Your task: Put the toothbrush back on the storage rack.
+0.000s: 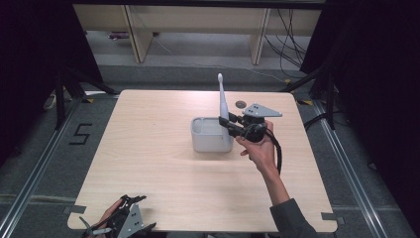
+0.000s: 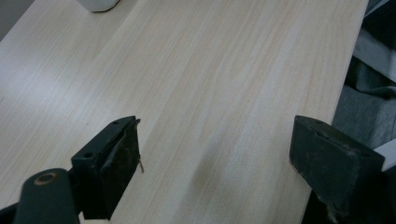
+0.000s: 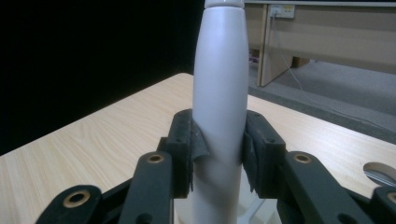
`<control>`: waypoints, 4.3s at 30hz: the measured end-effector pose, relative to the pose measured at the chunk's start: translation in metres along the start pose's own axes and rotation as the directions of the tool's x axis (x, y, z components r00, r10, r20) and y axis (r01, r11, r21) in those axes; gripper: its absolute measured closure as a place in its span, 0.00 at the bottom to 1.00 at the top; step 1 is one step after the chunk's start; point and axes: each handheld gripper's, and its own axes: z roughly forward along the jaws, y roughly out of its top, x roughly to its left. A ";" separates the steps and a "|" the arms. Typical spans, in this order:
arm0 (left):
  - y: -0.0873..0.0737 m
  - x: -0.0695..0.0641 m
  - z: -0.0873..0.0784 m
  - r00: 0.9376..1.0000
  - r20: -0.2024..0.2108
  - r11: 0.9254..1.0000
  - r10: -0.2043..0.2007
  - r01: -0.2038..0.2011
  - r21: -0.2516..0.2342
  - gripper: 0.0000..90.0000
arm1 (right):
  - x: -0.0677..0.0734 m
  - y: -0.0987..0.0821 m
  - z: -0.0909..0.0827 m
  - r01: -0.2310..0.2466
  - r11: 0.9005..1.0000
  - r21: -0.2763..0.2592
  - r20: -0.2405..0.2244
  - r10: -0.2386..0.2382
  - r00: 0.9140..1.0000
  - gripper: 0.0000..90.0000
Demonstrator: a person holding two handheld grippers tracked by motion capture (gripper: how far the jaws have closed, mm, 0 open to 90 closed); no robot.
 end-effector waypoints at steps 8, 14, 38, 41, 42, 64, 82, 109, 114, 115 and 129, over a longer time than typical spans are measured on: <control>0.000 0.000 0.000 1.000 0.000 1.000 0.000 0.000 -0.002 0.17 | -0.001 0.011 0.012 0.017 1.000 -0.021 0.011 -0.017 1.000 0.74; 0.000 0.000 0.001 1.000 -0.005 1.000 0.002 -0.002 -0.005 0.17 | -0.007 0.018 0.023 0.006 0.999 -0.046 0.019 -0.006 1.000 0.74; 0.000 0.000 0.000 1.000 -0.005 1.000 0.006 -0.006 -0.014 0.17 | -0.013 0.001 0.067 0.013 0.998 0.059 0.094 -0.019 0.995 0.74; 0.000 0.000 0.000 1.000 -0.003 1.000 0.008 -0.008 -0.008 0.17 | -0.014 -0.003 0.072 0.042 0.994 0.104 0.092 -0.052 0.994 0.74; 0.000 0.000 0.000 1.000 -0.006 1.000 0.011 -0.011 -0.005 0.17 | -0.014 -0.004 0.074 0.032 0.993 0.116 0.090 -0.043 0.995 0.74; 0.000 -0.001 0.001 1.000 -0.017 1.000 0.010 -0.010 -0.001 0.17 | -0.009 -0.020 0.089 0.096 0.940 0.328 0.080 -0.129 0.988 0.74; 0.000 -0.001 0.001 1.000 -0.020 1.000 0.009 -0.009 -0.003 0.17 | -0.004 -0.022 0.087 0.062 0.941 0.333 0.058 -0.086 0.995 0.71; 0.000 -0.001 0.001 1.000 -0.018 1.000 0.008 -0.008 -0.003 0.17 | 0.000 -0.018 0.069 0.059 0.958 0.279 0.065 -0.081 0.995 0.44; 0.000 -0.001 0.001 1.000 0.001 1.000 0.005 -0.005 0.001 0.17 | 0.003 -0.018 0.062 0.078 0.963 0.257 0.057 -0.096 0.994 0.43; 0.000 -0.001 0.001 1.000 0.000 1.000 0.005 -0.005 0.002 0.17 | 0.004 -0.018 0.060 0.082 0.963 0.255 0.050 -0.098 0.994 0.43; 0.000 0.000 0.001 1.000 -0.005 1.000 0.008 -0.008 0.003 0.17 | 0.006 -0.021 0.034 0.075 0.973 0.219 0.048 -0.088 0.995 0.40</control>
